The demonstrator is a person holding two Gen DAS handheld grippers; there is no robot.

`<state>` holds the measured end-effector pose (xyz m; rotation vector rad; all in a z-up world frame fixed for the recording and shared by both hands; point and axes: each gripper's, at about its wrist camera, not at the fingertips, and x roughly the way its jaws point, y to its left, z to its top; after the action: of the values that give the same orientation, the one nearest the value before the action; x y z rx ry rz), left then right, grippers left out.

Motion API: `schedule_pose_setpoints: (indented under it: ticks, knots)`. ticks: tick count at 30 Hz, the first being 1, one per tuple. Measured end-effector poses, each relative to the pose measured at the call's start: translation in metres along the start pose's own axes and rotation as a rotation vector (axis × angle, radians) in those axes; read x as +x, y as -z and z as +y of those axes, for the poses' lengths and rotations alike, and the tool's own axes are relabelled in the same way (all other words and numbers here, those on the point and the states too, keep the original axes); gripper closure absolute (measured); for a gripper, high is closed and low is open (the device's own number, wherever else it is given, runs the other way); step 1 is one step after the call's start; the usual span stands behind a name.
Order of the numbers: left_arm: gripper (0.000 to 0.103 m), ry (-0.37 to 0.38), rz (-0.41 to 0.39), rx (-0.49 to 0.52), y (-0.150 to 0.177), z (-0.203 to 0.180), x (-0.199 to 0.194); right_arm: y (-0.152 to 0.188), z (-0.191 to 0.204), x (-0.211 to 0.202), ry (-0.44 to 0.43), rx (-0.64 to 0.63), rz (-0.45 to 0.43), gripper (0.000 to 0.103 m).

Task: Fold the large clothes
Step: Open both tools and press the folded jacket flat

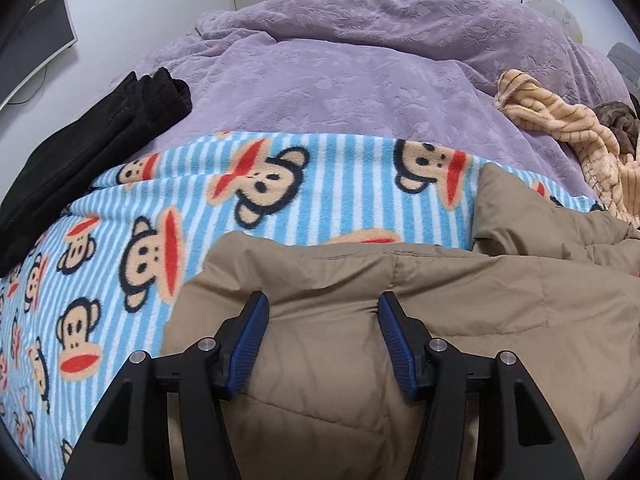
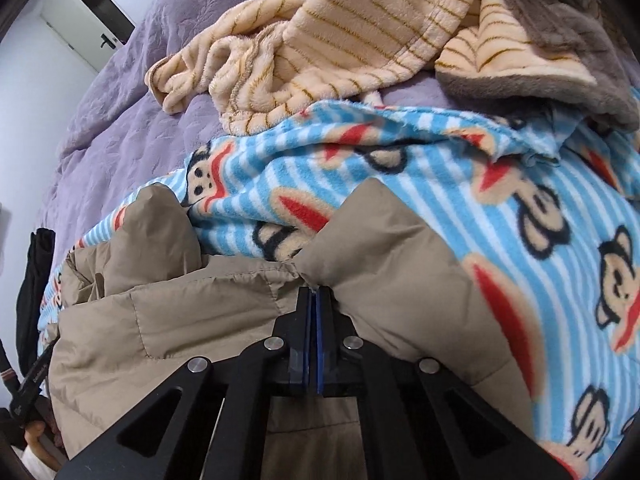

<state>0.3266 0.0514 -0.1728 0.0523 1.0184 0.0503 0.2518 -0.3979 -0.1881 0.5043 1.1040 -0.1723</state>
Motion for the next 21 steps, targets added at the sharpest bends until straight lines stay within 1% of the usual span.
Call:
schedule_pose_setpoints:
  ticks: [2, 3, 4, 6, 7, 9, 10, 11, 12, 13, 14, 18, 21]
  knots:
    - [0.044, -0.024, 0.001, -0.007, 0.0, 0.011, -0.006, -0.001, -0.007, -0.01, 0.024, 0.01, -0.014, 0.103]
    - [0.044, -0.037, 0.002, -0.015, 0.001, 0.018, -0.011, -0.001, -0.012, -0.014, 0.025, 0.025, -0.016, 0.101]
    - [0.044, -0.044, 0.002, -0.022, 0.001, 0.023, -0.016, -0.001, -0.017, -0.019, 0.019, 0.043, -0.017, 0.098]
    - [0.044, -0.048, -0.004, -0.027, 0.004, 0.03, -0.029, 0.001, -0.022, -0.029, 0.012, 0.062, -0.017, 0.098]
    - [0.044, -0.054, -0.007, -0.024, 0.006, 0.031, -0.037, 0.003, -0.022, -0.035, 0.01, 0.061, -0.017, 0.097]
    - [0.044, -0.053, -0.015, -0.008, 0.014, 0.03, -0.052, 0.011, -0.018, -0.047, -0.003, 0.047, -0.018, 0.093]
    - [0.044, -0.045, -0.018, -0.002, 0.019, 0.029, -0.059, 0.016, -0.014, -0.053, -0.012, 0.035, -0.02, 0.087]
    - [0.044, -0.036, -0.017, 0.002, 0.024, 0.027, -0.066, 0.022, -0.011, -0.059, -0.02, 0.025, -0.023, 0.074]
    - [0.044, -0.025, -0.012, 0.004, 0.031, 0.024, -0.072, 0.03, -0.008, -0.065, -0.027, 0.019, -0.023, 0.066]
    - [0.044, -0.013, -0.001, 0.001, 0.038, 0.022, -0.077, 0.038, -0.007, -0.071, -0.033, 0.018, -0.027, 0.05]
    - [0.044, -0.001, 0.013, -0.005, 0.045, 0.021, -0.082, 0.046, -0.005, -0.076, -0.037, 0.018, -0.03, 0.045]
    - [0.044, 0.033, 0.084, -0.038, 0.074, 0.019, -0.09, 0.084, -0.006, -0.092, -0.073, 0.014, 0.015, 0.045]
    - [0.044, 0.032, 0.126, -0.048, 0.092, 0.017, -0.094, 0.105, -0.008, -0.099, -0.086, 0.014, 0.044, 0.045]
